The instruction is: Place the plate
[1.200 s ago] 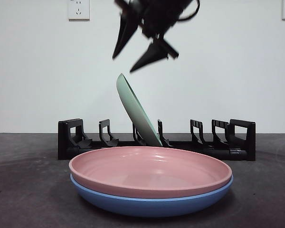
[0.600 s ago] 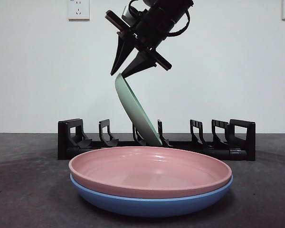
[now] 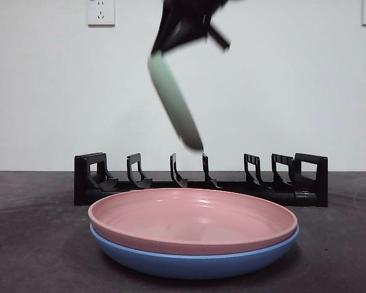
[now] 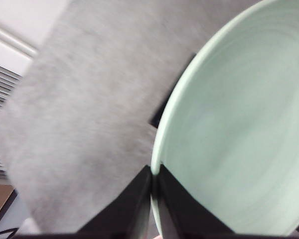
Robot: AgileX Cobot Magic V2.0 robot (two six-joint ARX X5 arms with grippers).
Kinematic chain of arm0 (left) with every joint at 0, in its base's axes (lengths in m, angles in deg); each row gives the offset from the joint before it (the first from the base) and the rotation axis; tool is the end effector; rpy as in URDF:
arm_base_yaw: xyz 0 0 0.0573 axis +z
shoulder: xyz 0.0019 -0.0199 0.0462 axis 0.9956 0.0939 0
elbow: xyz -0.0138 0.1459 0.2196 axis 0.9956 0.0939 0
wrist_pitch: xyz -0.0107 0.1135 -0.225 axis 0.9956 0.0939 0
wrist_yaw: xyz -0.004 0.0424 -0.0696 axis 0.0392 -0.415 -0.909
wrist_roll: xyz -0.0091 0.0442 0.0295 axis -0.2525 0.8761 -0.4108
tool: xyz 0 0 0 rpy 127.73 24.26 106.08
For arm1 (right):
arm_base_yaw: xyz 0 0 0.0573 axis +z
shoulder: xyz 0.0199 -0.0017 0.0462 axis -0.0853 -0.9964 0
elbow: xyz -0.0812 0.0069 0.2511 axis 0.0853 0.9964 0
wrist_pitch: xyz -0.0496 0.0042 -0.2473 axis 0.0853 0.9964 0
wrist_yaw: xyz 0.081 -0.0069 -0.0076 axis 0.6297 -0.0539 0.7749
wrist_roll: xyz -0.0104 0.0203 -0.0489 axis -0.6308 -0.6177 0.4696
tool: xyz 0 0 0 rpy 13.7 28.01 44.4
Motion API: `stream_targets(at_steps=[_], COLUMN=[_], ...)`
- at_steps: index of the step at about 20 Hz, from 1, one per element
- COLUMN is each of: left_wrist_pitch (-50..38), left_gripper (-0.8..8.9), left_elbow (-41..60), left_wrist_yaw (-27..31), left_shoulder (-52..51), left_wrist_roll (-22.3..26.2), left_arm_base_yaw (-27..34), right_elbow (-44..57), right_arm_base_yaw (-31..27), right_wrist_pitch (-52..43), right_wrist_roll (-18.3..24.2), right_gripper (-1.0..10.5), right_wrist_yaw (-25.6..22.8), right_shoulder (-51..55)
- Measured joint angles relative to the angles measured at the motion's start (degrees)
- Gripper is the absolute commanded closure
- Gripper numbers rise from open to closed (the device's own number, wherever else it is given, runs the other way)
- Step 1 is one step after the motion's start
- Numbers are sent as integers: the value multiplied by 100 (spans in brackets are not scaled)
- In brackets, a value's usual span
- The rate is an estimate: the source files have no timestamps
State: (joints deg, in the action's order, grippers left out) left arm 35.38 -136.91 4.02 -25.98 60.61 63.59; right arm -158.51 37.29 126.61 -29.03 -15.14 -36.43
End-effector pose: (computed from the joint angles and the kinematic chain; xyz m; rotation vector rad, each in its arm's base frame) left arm 0.0480 -0.0216 0.3731 0.1309 0.4706 -0.4740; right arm 0.3368 0.2291 0.3783 0.1740 0.9118 0.8780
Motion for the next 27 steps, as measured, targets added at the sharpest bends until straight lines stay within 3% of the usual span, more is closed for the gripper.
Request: stream_targets(at_steps=[3, 5, 8, 13, 19, 23, 27], left_wrist_pitch=[-168, -208, -208, -208, -210, -208, -208], left_gripper=[648, 648, 648, 648, 648, 648, 648], left_elbow=[0, 0, 0, 0, 0, 0, 0], left_wrist_yaw=[0, -2, 0, 0, -2, -2, -2], left_shoulder=[0, 0, 0, 0, 0, 0, 0], left_wrist_roll=[20, 20, 28, 66, 105, 105, 105], left_arm_base_yaw=[0, 0, 0, 0, 0, 0, 0], right_elbow=[-24, -24, -24, -15, 461, 1384, 2308], right_arm_base_yaw=[181, 420, 903, 1847, 2887, 3394, 3766], right_wrist_pitch=[345, 553, 1010, 1982, 2081, 1891, 1276], right_wrist_roll=[328, 610, 990, 1283, 1373, 1388, 1263], right_gripper=[936, 936, 936, 936, 936, 936, 936], right_wrist_yaw=[-39, -356, -1226, -2935, -4035, -4492, -4494], right_shoulder=[498, 660, 890, 992, 994, 994, 994])
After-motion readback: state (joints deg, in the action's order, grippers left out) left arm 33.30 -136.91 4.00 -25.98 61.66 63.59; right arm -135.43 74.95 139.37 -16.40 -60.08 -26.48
